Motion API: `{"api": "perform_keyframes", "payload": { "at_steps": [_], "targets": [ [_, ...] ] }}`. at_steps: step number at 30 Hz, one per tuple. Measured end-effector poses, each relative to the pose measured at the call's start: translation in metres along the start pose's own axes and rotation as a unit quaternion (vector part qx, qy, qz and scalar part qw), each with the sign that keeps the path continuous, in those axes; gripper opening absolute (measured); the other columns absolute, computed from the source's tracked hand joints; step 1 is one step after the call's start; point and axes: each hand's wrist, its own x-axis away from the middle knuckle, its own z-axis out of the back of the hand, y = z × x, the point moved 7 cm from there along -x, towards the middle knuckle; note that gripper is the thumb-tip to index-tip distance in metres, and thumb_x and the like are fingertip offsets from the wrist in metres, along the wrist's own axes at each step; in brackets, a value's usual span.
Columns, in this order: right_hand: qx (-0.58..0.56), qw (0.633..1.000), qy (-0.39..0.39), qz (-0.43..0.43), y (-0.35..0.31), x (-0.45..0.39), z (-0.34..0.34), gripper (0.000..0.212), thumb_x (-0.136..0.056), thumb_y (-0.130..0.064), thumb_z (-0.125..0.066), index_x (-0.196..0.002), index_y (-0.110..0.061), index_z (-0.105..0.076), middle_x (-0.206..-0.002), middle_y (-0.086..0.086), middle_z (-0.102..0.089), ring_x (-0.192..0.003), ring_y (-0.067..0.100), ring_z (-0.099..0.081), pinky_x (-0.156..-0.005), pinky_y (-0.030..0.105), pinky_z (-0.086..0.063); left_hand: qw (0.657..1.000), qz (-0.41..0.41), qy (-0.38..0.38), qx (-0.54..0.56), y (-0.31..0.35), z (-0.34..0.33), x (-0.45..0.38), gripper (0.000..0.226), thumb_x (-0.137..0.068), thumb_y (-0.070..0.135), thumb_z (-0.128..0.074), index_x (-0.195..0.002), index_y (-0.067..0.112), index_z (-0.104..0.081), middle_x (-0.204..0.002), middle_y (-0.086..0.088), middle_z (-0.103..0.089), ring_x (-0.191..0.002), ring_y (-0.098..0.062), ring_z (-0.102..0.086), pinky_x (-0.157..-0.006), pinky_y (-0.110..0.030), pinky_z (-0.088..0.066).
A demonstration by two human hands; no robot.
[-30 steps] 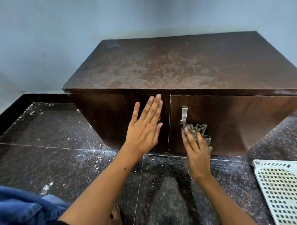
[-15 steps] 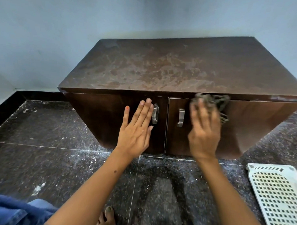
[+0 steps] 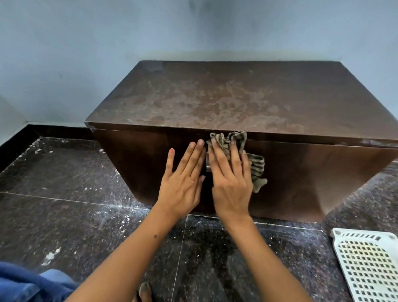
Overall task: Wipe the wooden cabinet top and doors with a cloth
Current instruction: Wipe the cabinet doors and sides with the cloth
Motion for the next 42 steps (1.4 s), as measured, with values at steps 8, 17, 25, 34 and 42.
{"api": "perform_keyframes", "payload": {
  "at_steps": [8, 17, 25, 34, 42],
  "targets": [
    [0.019, 0.988, 0.106, -0.11, 0.071, 0.021, 0.017, 0.058, -0.079, 0.013, -0.048, -0.131, -0.012, -0.055, -0.14, 0.005, -0.049, -0.128, 0.031, -0.04, -0.101, 0.05, -0.041, 0.999, 0.018, -0.001, 0.031, 0.0, -0.002, 0.004, 0.061, -0.097, 0.033, -0.026, -0.151, 0.007, -0.015, -0.159, -0.008, -0.007, -0.147, -0.021, -0.008, -0.117, -0.05, 0.002],
    [0.005, 0.999, 0.04, 0.0, 0.039, 0.01, 0.002, 0.049, -0.093, -0.005, -0.034, -0.14, -0.016, -0.043, -0.148, -0.003, -0.032, -0.135, 0.027, -0.032, -0.113, 0.042, -0.025, 0.998, 0.004, 0.005, 0.059, 0.038, 0.008, -0.008, 0.061, -0.096, 0.031, -0.027, -0.148, 0.001, -0.018, -0.157, -0.014, -0.01, -0.145, -0.027, -0.012, -0.117, -0.049, -0.004],
    [0.016, 0.979, 0.125, -0.163, 0.161, 0.031, 0.05, 0.07, -0.068, 0.018, -0.041, -0.133, -0.005, -0.052, -0.145, 0.008, -0.036, -0.134, 0.038, -0.033, -0.114, 0.04, -0.026, 0.996, -0.053, 0.033, 0.069, 0.073, 0.019, -0.023, 0.061, -0.095, 0.031, -0.032, -0.148, 0.006, -0.018, -0.157, -0.01, -0.009, -0.146, -0.022, -0.01, -0.116, -0.05, -0.003],
    [-0.048, 0.953, 0.13, -0.269, 0.142, 0.023, 0.047, 0.079, -0.066, 0.025, -0.046, -0.141, 0.002, -0.036, -0.151, 0.016, -0.021, -0.141, 0.038, -0.019, -0.119, 0.04, -0.014, 0.996, -0.049, 0.017, 0.075, 0.102, 0.011, -0.038, 0.062, -0.096, 0.034, -0.029, -0.149, 0.005, -0.016, -0.158, -0.011, -0.008, -0.147, -0.023, -0.008, -0.117, -0.049, -0.001],
    [0.031, 0.979, 0.109, -0.169, 0.187, 0.03, 0.061, 0.071, -0.072, 0.016, -0.043, -0.138, -0.008, -0.045, -0.149, 0.006, -0.029, -0.138, 0.033, -0.027, -0.114, 0.037, -0.024, 0.996, -0.061, -0.003, 0.069, 0.102, -0.006, -0.032, 0.062, -0.096, 0.038, -0.028, -0.149, 0.006, -0.02, -0.157, -0.008, -0.01, -0.146, -0.021, -0.011, -0.118, -0.047, 0.0]
  ]
}}
